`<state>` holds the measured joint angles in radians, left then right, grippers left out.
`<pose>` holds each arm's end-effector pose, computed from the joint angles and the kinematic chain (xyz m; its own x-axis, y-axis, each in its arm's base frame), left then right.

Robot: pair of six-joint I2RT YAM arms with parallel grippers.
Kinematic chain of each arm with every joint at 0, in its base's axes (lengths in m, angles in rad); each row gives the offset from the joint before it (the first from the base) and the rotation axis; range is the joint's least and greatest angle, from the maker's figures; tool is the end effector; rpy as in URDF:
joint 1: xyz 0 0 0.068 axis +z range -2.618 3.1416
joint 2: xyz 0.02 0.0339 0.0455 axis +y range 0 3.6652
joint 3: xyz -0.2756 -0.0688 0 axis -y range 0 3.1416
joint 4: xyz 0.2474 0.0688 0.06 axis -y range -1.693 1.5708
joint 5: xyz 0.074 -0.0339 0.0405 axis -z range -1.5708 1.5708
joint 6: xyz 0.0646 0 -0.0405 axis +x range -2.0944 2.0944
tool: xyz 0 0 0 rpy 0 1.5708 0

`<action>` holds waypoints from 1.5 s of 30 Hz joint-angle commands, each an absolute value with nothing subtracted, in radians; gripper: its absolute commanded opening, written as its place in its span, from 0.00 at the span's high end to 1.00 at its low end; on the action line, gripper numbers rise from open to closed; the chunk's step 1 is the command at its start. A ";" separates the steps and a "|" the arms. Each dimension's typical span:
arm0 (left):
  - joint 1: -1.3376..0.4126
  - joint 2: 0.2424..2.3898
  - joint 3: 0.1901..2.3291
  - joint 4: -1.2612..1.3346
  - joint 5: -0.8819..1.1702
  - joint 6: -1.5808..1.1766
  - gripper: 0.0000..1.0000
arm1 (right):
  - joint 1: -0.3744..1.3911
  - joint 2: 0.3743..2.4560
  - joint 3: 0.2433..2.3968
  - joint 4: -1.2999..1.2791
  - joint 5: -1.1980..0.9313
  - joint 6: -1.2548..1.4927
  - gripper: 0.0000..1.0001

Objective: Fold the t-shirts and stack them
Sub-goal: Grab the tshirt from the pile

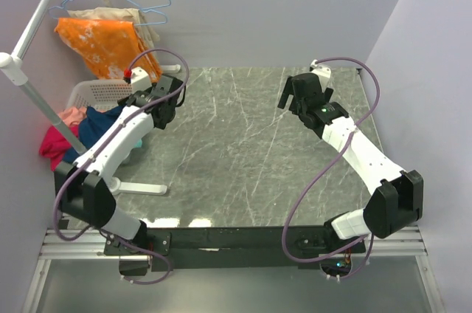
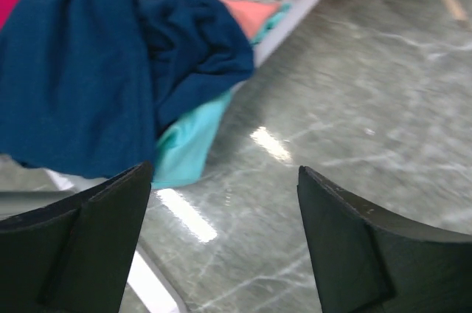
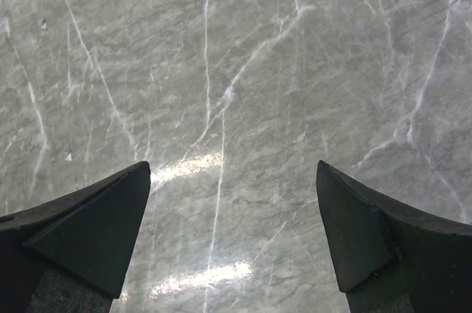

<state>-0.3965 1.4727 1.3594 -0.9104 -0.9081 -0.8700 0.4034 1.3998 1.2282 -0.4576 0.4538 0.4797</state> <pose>0.3008 -0.0707 0.3223 -0.4005 -0.3421 -0.8500 -0.6928 0.7202 0.0365 0.3182 0.1050 0.3242 -0.4926 0.2408 -0.8363 0.2260 0.9634 0.1443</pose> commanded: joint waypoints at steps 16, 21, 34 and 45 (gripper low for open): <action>-0.089 1.626 1.388 -0.704 -0.805 -0.713 0.19 | 0.410 1.420 1.235 -0.439 0.443 0.491 0.00; -0.048 1.666 1.367 -0.629 -0.724 -0.670 0.26 | 0.410 1.425 1.232 -0.439 0.448 0.489 0.00; -0.017 1.769 1.381 -0.624 -0.673 -0.690 0.63 | 0.408 1.448 1.258 -0.471 0.482 0.482 0.00; -0.086 1.654 1.584 -0.804 -0.745 -0.696 0.99 | 0.408 1.463 1.261 -0.468 0.471 0.503 0.00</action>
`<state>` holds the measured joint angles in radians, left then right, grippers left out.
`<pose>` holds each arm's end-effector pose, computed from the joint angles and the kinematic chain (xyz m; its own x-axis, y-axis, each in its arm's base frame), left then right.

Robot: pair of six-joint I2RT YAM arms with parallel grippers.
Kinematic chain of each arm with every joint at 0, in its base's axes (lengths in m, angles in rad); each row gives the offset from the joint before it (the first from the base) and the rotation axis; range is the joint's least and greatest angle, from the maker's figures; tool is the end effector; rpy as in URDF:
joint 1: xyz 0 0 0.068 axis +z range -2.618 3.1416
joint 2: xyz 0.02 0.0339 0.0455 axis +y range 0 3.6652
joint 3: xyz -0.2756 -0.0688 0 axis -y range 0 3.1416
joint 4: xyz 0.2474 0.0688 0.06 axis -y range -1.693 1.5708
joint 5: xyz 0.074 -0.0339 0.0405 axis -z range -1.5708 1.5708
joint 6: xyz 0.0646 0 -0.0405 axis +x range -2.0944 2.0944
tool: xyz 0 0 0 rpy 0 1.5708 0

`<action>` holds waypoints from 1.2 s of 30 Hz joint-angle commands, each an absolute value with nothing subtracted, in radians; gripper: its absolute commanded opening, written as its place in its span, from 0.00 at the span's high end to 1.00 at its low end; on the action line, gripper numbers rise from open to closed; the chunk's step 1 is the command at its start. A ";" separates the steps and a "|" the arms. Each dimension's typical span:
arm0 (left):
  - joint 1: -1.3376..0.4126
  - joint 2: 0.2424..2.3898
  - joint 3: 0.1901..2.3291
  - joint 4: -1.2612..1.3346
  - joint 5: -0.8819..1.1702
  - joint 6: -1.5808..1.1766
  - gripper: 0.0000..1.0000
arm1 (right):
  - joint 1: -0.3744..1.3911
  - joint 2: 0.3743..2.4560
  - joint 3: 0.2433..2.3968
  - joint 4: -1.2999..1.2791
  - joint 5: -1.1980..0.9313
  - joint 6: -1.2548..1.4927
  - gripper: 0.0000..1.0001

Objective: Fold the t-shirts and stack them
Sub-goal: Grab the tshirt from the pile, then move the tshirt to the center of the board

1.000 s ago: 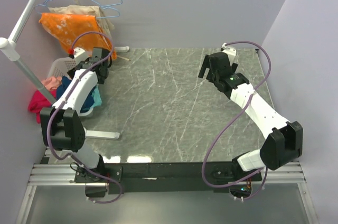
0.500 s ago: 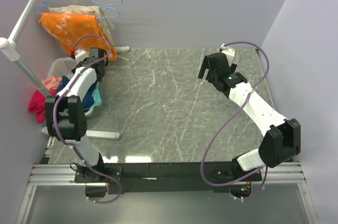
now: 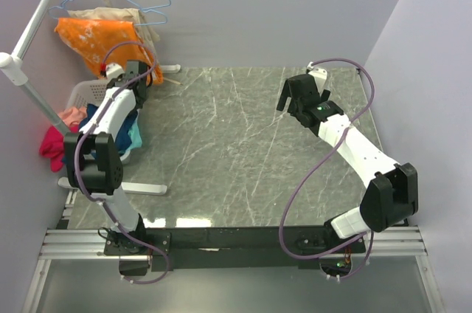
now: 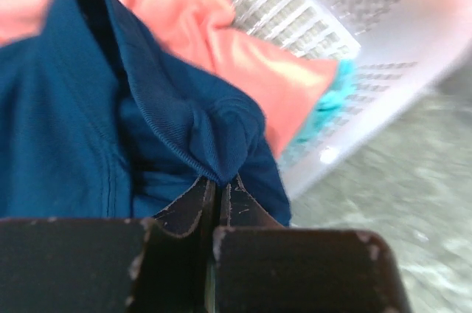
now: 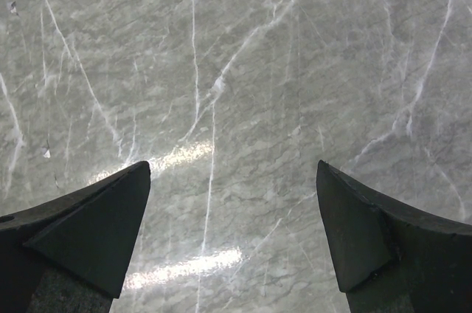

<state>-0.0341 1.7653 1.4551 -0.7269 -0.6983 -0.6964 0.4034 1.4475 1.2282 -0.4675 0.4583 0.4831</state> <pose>0.3912 0.0282 0.2592 -0.4672 -0.4757 -0.7453 -0.7827 0.6146 0.0983 0.3264 0.1082 0.3081 -0.5338 0.2251 -0.8151 0.2378 0.9650 0.1108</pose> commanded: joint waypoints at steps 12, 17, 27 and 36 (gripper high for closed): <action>-0.346 1.594 2.103 -1.061 -0.769 -0.640 0.99 | 0.275 1.468 1.359 -0.495 0.405 0.568 0.01; -0.471 1.626 2.255 -1.010 -0.658 -0.555 0.99 | 0.154 1.450 1.426 -0.523 0.383 0.592 0.02; -0.696 1.709 2.284 -0.769 -0.422 -0.316 0.99 | 0.110 1.425 1.450 -0.535 0.367 0.612 0.02; -0.788 1.720 2.238 -0.545 -0.272 -0.252 0.99 | 0.110 1.397 1.387 -0.525 0.353 0.632 0.02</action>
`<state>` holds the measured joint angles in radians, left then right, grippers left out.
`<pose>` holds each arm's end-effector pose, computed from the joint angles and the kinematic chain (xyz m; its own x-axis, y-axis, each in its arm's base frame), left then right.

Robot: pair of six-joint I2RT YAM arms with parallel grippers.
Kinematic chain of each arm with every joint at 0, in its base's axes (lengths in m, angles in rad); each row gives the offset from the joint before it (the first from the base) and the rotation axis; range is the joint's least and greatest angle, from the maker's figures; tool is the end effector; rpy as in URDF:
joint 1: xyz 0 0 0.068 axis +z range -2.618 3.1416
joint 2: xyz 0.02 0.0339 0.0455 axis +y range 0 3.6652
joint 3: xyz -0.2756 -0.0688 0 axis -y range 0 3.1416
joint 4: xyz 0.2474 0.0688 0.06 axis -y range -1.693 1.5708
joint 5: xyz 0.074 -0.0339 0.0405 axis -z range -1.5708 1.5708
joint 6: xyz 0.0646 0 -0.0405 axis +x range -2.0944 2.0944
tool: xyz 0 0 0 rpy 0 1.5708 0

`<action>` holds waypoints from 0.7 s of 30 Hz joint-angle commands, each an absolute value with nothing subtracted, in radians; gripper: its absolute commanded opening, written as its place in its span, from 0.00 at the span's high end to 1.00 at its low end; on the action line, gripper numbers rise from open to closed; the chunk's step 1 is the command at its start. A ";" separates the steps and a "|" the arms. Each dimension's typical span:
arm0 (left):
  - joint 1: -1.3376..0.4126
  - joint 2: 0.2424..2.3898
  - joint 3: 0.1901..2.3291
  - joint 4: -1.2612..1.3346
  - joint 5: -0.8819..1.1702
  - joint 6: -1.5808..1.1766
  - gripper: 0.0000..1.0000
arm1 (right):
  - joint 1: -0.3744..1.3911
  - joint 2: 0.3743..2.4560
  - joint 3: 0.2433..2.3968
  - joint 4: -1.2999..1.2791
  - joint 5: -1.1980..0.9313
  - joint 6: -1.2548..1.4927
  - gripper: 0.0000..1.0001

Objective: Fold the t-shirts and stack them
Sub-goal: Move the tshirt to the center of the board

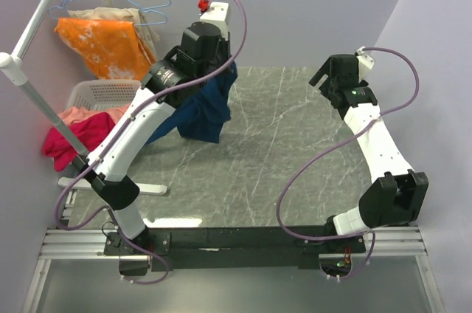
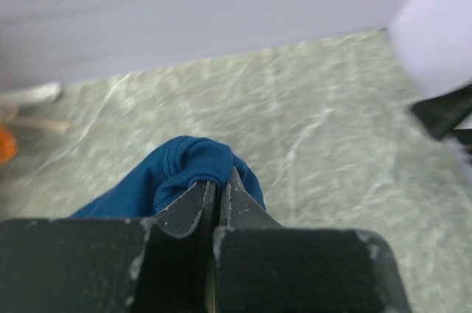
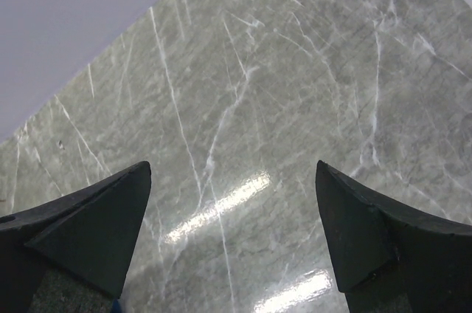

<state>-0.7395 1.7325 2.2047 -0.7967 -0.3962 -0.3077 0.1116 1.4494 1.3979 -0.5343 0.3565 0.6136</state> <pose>0.3005 -0.2404 0.5089 -0.3309 -0.0763 -0.9406 0.2636 0.9496 -0.1698 0.3492 0.0165 0.3599 -0.3429 0.5046 -0.7924 0.4673 0.8233 0.3221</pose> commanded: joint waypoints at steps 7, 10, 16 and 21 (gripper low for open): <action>-0.850 1.775 2.313 -0.446 -0.164 -0.229 0.99 | 0.110 1.379 1.347 -0.520 0.350 0.638 0.02; -0.857 1.764 2.324 -0.399 -0.140 -0.218 0.99 | 0.109 1.373 1.333 -0.515 0.354 0.637 0.02; -0.857 1.709 2.293 -0.316 -0.169 -0.207 0.99 | 0.100 1.365 1.330 -0.518 0.359 0.644 0.02; -0.857 1.668 2.342 -0.265 -0.213 -0.196 0.99 | 0.092 1.348 1.345 -0.511 0.362 0.655 0.02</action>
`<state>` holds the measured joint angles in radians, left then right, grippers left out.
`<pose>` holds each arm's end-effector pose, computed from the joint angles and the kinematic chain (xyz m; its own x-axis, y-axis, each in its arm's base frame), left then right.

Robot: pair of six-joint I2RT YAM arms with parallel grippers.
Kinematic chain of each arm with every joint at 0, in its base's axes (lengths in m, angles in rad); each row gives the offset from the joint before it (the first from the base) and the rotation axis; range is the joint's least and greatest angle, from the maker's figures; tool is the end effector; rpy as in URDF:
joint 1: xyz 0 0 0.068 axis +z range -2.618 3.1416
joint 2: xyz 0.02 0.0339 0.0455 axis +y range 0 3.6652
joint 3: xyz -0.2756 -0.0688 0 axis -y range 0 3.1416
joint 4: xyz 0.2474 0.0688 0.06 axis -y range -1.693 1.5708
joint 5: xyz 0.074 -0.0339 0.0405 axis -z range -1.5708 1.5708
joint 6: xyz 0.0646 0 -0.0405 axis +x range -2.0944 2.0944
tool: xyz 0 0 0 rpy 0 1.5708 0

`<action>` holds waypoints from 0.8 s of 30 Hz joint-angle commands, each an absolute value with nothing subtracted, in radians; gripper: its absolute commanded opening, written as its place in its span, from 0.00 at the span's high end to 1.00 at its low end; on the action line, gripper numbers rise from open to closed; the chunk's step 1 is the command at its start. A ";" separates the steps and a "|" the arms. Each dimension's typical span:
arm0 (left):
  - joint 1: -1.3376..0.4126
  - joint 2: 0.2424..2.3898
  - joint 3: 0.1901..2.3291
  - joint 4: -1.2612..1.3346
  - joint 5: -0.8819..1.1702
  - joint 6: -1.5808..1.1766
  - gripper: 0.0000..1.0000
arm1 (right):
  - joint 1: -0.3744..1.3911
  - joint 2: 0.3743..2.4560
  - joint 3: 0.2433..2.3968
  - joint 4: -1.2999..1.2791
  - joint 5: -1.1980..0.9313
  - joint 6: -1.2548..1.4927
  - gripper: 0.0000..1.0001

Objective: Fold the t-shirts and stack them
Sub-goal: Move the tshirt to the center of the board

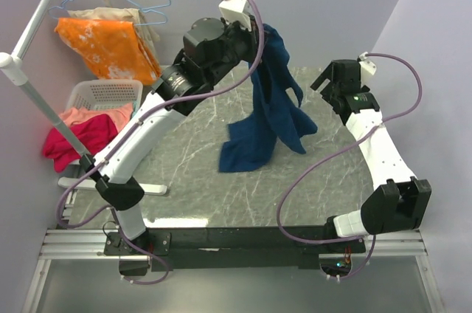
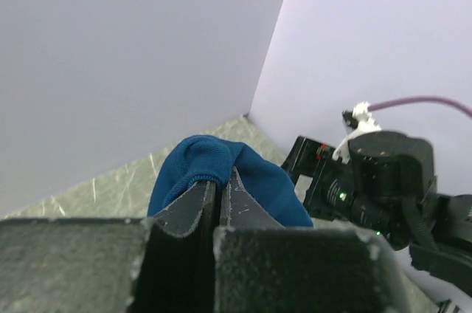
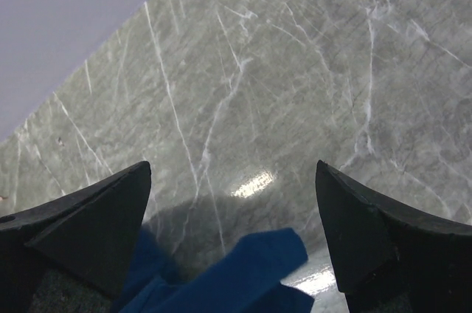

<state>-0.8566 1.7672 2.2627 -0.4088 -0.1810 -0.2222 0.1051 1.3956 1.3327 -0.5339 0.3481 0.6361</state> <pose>0.2707 -0.2946 0.5661 -0.0826 -0.2357 -0.9683 0.6229 0.7462 -0.2348 0.3345 0.0131 0.3535 -0.3415 0.5255 -0.7792 0.4784 0.8108 0.3372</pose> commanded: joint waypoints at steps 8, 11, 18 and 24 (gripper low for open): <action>-0.856 1.422 1.978 -0.172 -0.533 -0.187 0.99 | 0.091 1.358 1.302 -0.485 0.315 0.669 0.02; -0.857 1.344 1.827 -0.242 -0.753 -0.251 0.99 | 0.089 1.373 1.282 -0.472 0.291 0.655 0.02; -0.857 1.376 1.626 -0.695 -0.930 -0.613 0.99 | 0.126 1.410 1.233 -0.431 0.213 0.588 0.00; -0.850 1.489 1.583 -0.972 -0.963 -0.912 0.99 | 0.268 1.468 1.200 -0.410 0.146 0.516 0.02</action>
